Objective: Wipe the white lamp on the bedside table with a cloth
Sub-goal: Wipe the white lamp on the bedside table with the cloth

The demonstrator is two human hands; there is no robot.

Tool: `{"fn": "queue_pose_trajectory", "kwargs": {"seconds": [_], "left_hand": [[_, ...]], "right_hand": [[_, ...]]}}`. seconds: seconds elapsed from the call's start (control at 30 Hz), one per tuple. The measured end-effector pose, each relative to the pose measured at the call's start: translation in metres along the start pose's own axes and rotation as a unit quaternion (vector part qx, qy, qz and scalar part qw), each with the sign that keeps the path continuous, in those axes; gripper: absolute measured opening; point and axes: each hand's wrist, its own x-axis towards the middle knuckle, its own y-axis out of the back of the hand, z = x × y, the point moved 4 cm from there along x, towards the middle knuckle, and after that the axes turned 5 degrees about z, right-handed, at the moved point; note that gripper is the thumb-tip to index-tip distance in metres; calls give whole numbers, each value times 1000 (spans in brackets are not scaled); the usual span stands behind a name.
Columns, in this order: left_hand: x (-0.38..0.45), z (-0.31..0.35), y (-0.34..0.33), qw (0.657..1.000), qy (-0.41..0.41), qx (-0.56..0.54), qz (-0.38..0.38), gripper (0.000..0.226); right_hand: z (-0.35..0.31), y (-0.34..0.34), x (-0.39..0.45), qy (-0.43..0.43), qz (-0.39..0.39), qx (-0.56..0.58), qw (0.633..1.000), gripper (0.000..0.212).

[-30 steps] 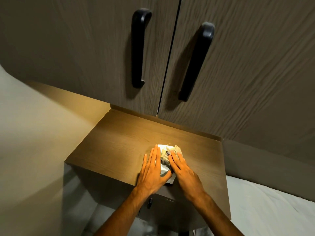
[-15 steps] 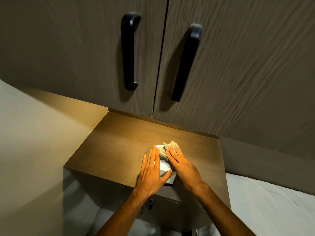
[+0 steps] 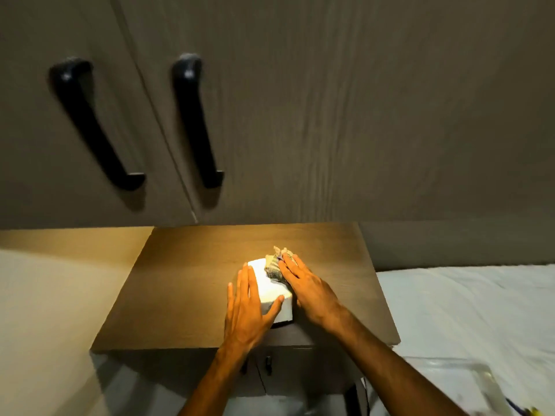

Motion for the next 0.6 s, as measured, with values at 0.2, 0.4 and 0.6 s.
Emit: {"fn": "queue_pose_trajectory", "kwargs": {"seconds": [0.2, 0.4, 0.6], "left_hand": [[19, 13, 12, 998, -25, 59, 6, 81], [38, 31, 0, 993, -74, 74, -47, 81], [47, 32, -7, 987, -99, 126, -17, 74]], "right_hand": [[58, -10, -53, -263, 151, 361, 882, 59], [83, -72, -97, -425, 247, 595, 636, 33], [60, -95, -97, -449, 220, 555, 665, 44]]}}
